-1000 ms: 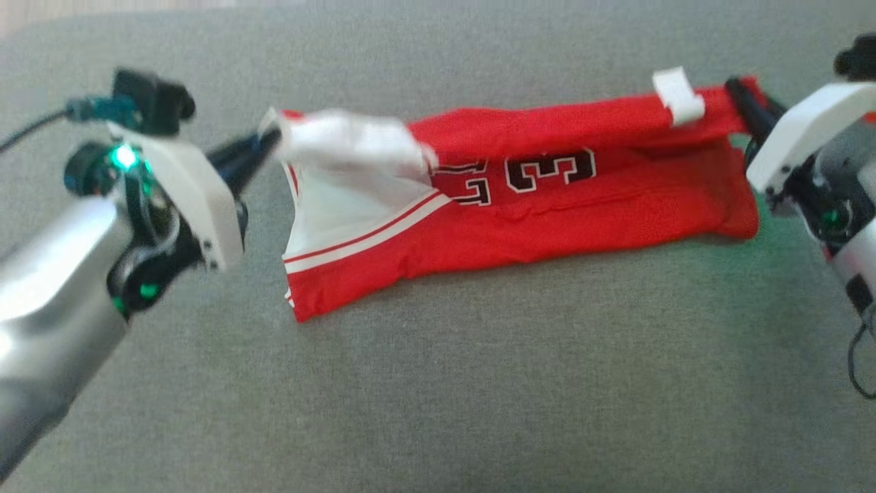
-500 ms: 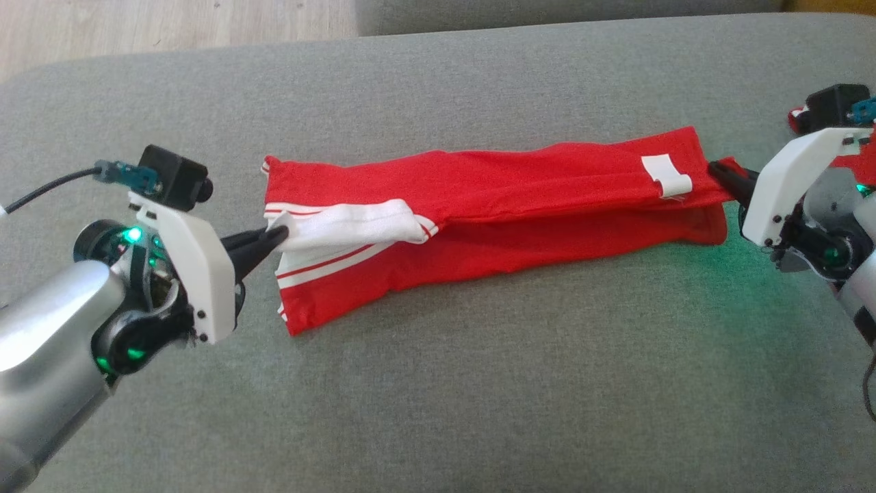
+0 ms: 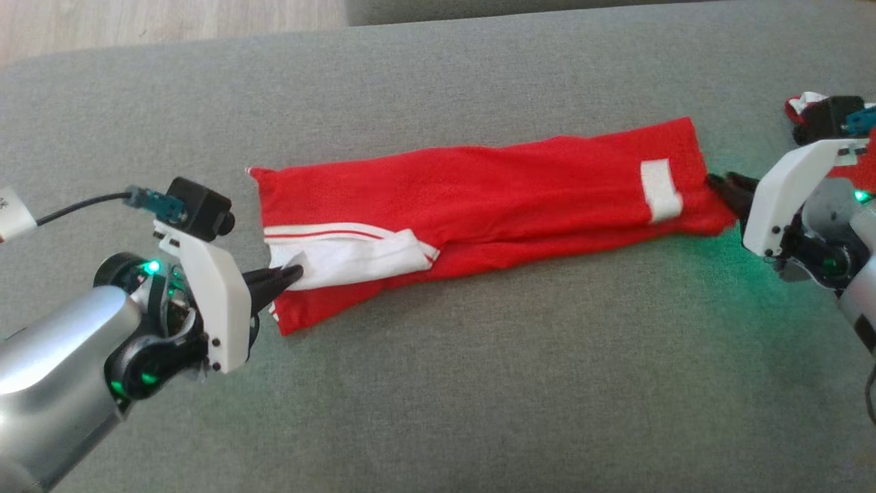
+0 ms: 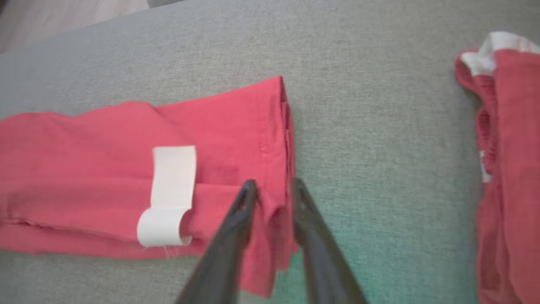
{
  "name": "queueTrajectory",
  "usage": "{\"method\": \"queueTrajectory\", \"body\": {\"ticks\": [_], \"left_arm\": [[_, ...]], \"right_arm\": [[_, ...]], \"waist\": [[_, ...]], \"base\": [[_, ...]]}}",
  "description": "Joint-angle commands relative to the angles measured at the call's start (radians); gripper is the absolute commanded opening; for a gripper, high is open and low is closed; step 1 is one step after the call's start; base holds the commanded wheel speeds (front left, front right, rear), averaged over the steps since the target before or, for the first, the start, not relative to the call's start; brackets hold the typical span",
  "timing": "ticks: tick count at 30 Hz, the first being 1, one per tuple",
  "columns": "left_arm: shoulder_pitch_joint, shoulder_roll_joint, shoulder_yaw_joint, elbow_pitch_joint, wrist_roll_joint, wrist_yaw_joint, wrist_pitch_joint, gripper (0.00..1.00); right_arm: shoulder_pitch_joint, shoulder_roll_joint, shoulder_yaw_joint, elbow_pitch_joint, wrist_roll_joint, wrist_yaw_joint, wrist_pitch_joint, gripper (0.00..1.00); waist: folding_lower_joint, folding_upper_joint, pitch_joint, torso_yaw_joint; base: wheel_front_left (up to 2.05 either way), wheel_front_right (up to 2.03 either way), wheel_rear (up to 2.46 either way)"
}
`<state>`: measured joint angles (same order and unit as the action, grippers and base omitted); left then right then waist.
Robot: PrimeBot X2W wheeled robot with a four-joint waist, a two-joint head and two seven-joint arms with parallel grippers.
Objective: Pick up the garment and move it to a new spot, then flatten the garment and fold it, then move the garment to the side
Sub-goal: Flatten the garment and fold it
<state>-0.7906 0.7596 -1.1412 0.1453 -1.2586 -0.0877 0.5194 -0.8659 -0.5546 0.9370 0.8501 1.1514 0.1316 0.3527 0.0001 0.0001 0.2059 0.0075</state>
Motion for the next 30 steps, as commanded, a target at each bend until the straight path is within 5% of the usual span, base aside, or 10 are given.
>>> {"method": "queueTrajectory", "body": {"ticks": [1,7,16,19,25,30], "left_arm": [[-0.042,0.046,0.048,-0.015,0.008,0.008,-0.011,1.00],[-0.060,0.036,0.079,0.009,0.064,0.039,-0.106,1.00],[-0.026,-0.095,0.297,0.128,0.090,0.191,-0.610,1.00],[0.009,-0.121,0.340,0.133,0.102,0.218,-0.729,1.00],[0.114,-0.196,0.516,0.090,0.224,0.284,-0.780,1.00],[0.295,-0.312,0.685,0.016,0.430,0.266,-0.781,1.00]], "right_arm": [[-0.001,-0.017,-0.006,0.003,-0.003,-0.001,-0.014,1.00],[-0.028,-0.017,-0.024,0.012,-0.001,-0.001,-0.073,1.00],[-0.055,0.057,-0.148,-0.064,-0.024,-0.001,-0.526,1.00],[-0.042,0.090,-0.190,-0.073,-0.054,-0.001,-0.597,1.00],[0.039,0.168,-0.402,-0.180,-0.227,-0.001,-0.614,1.00],[0.232,0.304,-0.651,-0.343,-0.458,-0.001,-0.614,1.00]], "waist": [[-0.0001,-0.0001,0.002,-0.004],[-0.0001,-0.0001,-0.011,-0.013],[-0.0001,-0.0001,-0.075,-0.032],[-0.0001,-0.0001,-0.093,-0.034],[-0.0001,-0.0001,-0.116,-0.032],[-0.0001,-0.0001,-0.141,-0.031]], "base": [[0.00,0.00,0.00],[0.00,0.00,0.00],[0.00,0.00,0.00],[0.00,0.00,0.00],[0.00,0.00,0.00],[0.00,0.00,0.00]]}}
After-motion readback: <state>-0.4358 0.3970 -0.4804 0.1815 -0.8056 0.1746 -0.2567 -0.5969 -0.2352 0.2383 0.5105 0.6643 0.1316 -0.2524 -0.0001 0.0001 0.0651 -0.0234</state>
